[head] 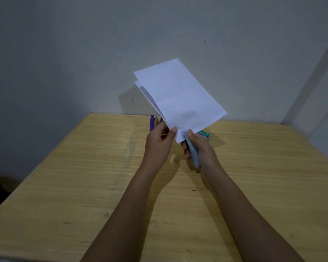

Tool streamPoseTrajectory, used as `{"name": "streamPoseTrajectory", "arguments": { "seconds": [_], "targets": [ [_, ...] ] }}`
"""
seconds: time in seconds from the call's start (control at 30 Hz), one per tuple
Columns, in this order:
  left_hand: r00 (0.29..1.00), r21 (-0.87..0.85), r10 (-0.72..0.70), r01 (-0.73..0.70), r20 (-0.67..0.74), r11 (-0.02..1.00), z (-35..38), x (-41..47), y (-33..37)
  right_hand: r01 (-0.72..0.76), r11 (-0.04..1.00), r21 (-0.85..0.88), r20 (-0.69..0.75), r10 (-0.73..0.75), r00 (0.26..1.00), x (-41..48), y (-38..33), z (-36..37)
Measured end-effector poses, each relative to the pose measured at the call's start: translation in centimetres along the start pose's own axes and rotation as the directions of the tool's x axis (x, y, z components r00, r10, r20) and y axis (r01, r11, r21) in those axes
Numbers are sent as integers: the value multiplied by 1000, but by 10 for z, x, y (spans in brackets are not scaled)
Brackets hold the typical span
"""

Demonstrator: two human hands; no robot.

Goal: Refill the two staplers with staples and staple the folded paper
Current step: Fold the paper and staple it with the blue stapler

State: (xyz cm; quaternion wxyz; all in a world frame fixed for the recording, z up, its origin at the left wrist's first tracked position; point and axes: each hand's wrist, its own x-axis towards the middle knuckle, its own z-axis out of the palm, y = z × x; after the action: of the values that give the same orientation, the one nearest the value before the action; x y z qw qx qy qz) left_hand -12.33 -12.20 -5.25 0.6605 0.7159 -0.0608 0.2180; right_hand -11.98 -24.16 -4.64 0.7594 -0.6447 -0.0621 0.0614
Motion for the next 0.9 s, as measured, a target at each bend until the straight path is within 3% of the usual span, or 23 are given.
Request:
{"name": "streamPoseTrajectory", "arguments": {
  "seconds": [0.13, 0.37, 0.53, 0.73, 0.9],
  "targets": [
    [996, -7, -13, 13, -85, 1000, -7, 2, -3, -44, 992, 119, -37, 49, 998, 3, 0, 0],
    [973, -43, -40, 31, -229, 999, -27, 4, 8, -16, 997, 73, -254, 34, 967, 7, 1, -15],
    [961, -4, -95, 98, -259, 995, -65, 8, 21, 8, 1000, 5, -300, -6, 954, 10, 4, -23],
    [953, 298, -137, 218, -271, 929, -141, 0, 23, -10, 998, -69, -300, -11, 954, 9, 5, -20],
    [877, 545, -211, 440, -432, 714, -180, -5, 5, -2, 995, -101, -316, -31, 948, 5, 5, -18]
  ]
}}
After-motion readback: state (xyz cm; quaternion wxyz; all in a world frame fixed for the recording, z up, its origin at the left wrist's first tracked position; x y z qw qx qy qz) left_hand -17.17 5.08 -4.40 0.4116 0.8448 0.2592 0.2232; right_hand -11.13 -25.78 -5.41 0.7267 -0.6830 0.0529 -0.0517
